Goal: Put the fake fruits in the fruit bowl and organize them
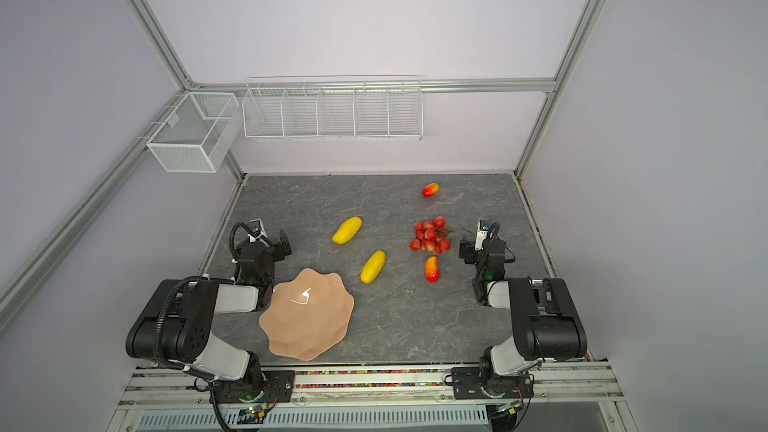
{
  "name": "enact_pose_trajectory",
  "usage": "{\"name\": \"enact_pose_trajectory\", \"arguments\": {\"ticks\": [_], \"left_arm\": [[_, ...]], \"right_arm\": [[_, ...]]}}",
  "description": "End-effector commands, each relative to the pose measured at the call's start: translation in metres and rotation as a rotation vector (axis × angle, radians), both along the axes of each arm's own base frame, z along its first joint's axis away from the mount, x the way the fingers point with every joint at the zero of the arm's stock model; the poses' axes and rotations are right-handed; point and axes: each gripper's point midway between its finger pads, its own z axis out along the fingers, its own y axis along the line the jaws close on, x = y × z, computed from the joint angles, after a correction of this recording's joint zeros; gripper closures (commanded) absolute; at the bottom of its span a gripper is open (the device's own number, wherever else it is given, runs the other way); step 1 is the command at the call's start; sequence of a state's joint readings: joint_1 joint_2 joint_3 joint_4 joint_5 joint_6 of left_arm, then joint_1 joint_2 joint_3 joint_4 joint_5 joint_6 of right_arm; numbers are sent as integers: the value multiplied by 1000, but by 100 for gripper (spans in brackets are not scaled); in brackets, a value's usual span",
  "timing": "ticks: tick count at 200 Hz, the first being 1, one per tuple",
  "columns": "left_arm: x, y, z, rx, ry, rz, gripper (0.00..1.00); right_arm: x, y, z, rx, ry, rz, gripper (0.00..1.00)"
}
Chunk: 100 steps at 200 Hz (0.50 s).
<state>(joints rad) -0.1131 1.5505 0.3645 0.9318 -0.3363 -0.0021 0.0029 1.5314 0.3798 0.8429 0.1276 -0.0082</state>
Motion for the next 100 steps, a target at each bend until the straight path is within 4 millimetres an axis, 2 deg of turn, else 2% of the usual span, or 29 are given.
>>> {"name": "enact_pose_trajectory", "arguments": {"ticks": [1, 100], "left_arm": [[3, 3, 5, 5, -21, 8, 1], [5, 3, 5, -2, -16, 6, 1]], "right_arm": [[3, 1, 8, -17, -25, 4, 12], [3, 1, 7, -15, -24, 4, 12]]}}
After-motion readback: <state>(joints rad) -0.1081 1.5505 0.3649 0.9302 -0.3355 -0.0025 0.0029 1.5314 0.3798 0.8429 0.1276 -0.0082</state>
